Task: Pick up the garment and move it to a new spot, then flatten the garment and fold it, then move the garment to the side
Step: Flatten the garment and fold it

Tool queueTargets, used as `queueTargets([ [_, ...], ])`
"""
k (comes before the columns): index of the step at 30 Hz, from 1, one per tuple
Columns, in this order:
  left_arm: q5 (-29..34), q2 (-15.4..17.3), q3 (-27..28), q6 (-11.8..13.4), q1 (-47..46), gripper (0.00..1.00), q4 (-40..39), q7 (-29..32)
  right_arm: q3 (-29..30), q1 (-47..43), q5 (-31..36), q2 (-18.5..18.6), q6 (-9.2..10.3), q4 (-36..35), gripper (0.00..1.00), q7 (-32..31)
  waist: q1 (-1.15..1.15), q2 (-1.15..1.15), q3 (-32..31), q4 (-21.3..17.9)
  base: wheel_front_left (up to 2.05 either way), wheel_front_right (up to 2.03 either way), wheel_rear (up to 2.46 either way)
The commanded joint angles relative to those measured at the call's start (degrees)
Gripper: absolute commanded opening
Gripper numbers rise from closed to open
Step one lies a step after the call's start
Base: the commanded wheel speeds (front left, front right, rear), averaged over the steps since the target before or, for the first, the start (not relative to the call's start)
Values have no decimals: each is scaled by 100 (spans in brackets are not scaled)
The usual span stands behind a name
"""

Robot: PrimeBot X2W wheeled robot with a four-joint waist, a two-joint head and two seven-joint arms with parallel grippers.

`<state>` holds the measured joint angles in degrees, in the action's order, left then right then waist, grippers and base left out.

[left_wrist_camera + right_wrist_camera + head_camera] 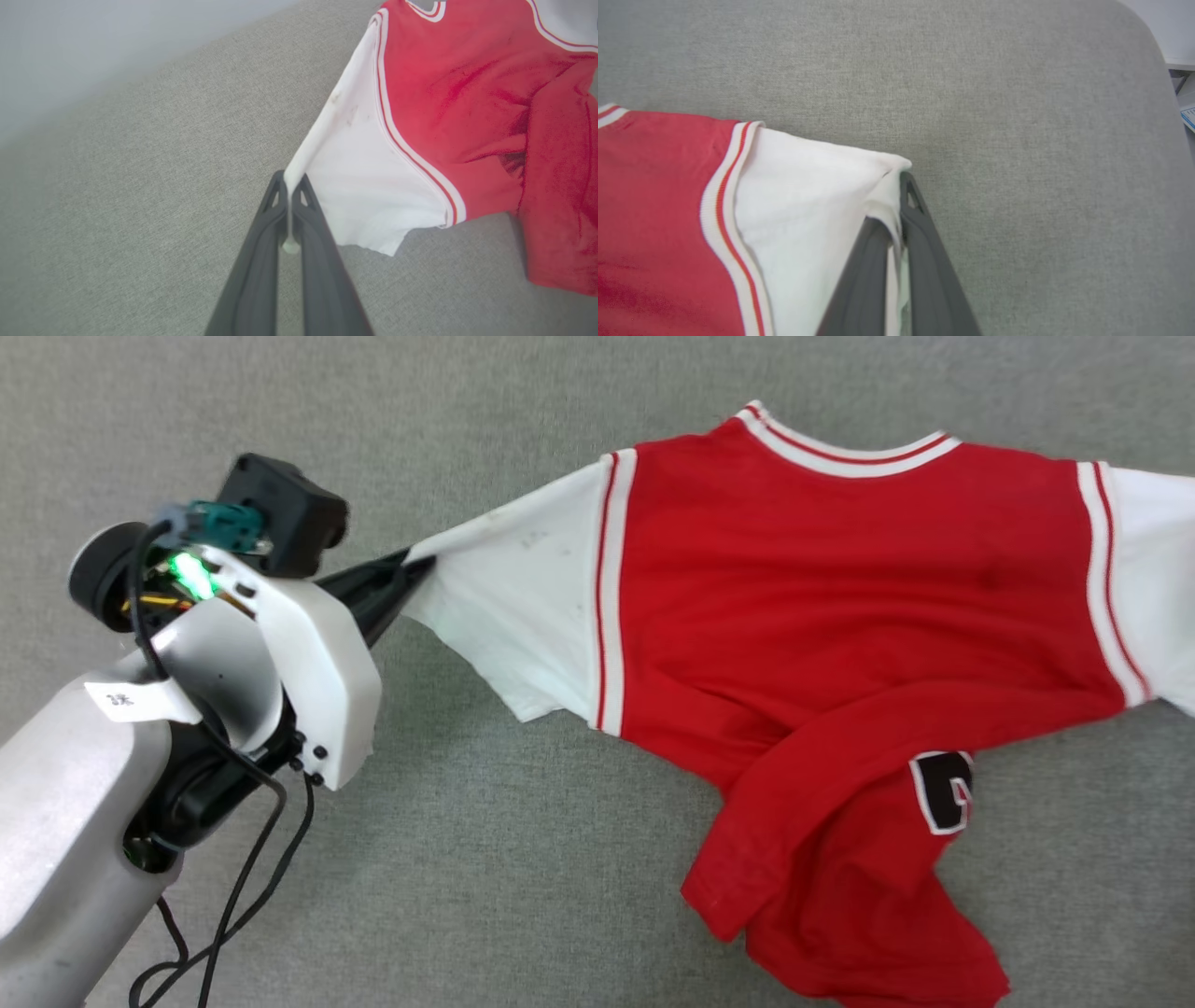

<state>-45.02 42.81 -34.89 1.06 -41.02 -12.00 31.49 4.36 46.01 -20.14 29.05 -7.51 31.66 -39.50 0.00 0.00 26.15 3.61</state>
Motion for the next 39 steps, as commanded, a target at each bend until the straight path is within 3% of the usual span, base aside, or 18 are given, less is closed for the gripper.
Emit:
queueTargets([
  [1, 52, 12, 72, 71, 106, 0, 60, -103, -37, -27, -129, -27, 4, -4, 0, 134, 0, 0, -301, -96, 0, 0, 0],
  [14, 56, 237, 602, 518, 584, 0, 126, -878, -360, -260, -789, 340, 6, -344, 0, 1219, 0, 0, -1604, -316, 0, 0, 0],
  [26, 74, 588, 1123, 837, 896, 0, -76, -1358, -591, -369, -1048, 506, 8, -869, 0, 1389, 0, 0, -2478, -355, 0, 0, 0],
  [33, 118, 785, 1421, 939, 771, 0, -194, -1513, -710, -271, -1155, 502, 8, -1305, 0, 1247, 0, 0, -2629, -369, 0, 0, 0],
  [39, 143, 927, 1604, 831, 433, 0, -138, -1562, -745, 28, -1124, 543, 8, -1546, 0, 1135, 0, 0, -2402, -387, 0, 0, 0],
])
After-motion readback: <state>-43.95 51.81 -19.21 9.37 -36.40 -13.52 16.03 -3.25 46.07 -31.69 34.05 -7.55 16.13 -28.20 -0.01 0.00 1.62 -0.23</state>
